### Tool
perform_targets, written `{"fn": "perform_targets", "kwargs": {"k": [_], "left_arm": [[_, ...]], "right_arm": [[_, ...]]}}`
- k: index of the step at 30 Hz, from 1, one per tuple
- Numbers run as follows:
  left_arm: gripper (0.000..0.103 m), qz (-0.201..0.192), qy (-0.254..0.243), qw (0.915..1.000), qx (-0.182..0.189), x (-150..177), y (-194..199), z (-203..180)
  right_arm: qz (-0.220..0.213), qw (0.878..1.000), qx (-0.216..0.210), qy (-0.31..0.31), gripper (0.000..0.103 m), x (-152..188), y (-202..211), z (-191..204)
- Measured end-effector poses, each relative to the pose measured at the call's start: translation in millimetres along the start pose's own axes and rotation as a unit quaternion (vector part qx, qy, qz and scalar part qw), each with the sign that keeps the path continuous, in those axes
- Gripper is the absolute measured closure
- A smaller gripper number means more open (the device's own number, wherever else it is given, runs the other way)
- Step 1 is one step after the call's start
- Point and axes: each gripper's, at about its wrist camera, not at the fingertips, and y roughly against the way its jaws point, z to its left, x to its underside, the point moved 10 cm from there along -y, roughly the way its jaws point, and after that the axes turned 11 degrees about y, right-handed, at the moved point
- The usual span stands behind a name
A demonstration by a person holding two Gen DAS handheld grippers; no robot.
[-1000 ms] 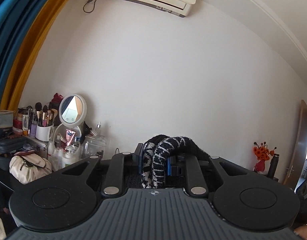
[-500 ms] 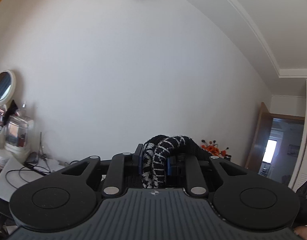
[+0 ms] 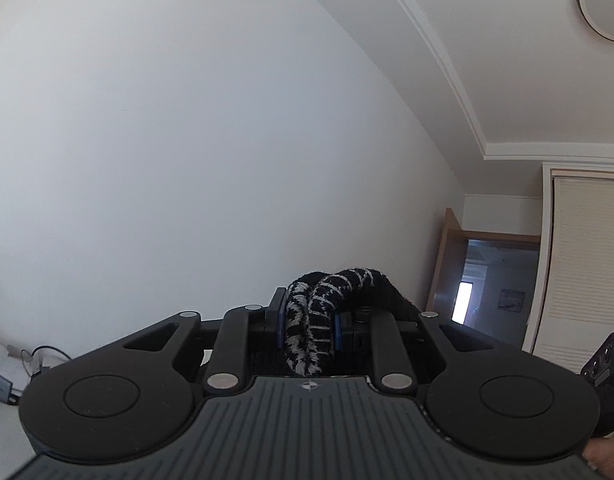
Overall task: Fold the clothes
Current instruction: 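Lift the patterned sweater with both grippers and carry it toward the bed, then lower the sweater onto the geometric bed cover with both grippers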
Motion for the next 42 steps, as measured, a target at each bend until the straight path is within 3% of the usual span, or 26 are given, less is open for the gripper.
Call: {"fn": "perform_targets", "kwargs": {"k": [9, 16, 21, 24, 28, 32, 35, 38, 40, 42], "left_arm": [[0.081, -0.054, -0.034, 0.9974, 0.035, -56, -61, 6], [0.081, -0.047, -0.013, 0.9988, -0.003, -79, -115, 23], [0.08, -0.072, -0.034, 0.9968, -0.008, -74, -133, 14], [0.079, -0.088, -0.054, 0.9944, -0.019, -65, -148, 1], [0.079, -0.113, -0.06, 0.99, -0.059, -56, -175, -12], [0.079, -0.138, -0.067, 0.983, -0.101, -46, -196, -12], [0.079, -0.144, -0.074, 0.9764, -0.144, -27, -205, -3], [0.079, -0.088, -0.059, 0.9735, -0.202, 17, -232, 25], [0.079, -0.042, -0.05, 0.9705, -0.232, 50, -243, 51], [0.066, 0.005, -0.04, 0.9644, -0.261, 83, -253, 77]], "right_arm": [[-0.065, 0.997, -0.007, 0.049, 0.096, -85, -83, -6], [-0.088, 0.994, -0.017, 0.058, 0.096, -137, -144, -27], [-0.111, 0.99, -0.037, 0.072, 0.096, -167, -175, -51], [-0.139, 0.985, -0.062, 0.08, 0.096, -191, -189, -73], [-0.144, 0.979, -0.11, 0.095, 0.096, -230, -225, -103], [-0.134, 0.97, -0.164, 0.123, 0.096, -266, -261, -126], [-0.119, 0.962, -0.198, 0.146, 0.096, -270, -282, -145], [-0.075, 0.962, -0.215, 0.148, 0.096, -250, -310, -172], [-0.018, 0.967, -0.211, 0.138, 0.096, -223, -338, -193], [0.045, 0.972, -0.19, 0.132, 0.096, -190, -369, -219]]}}
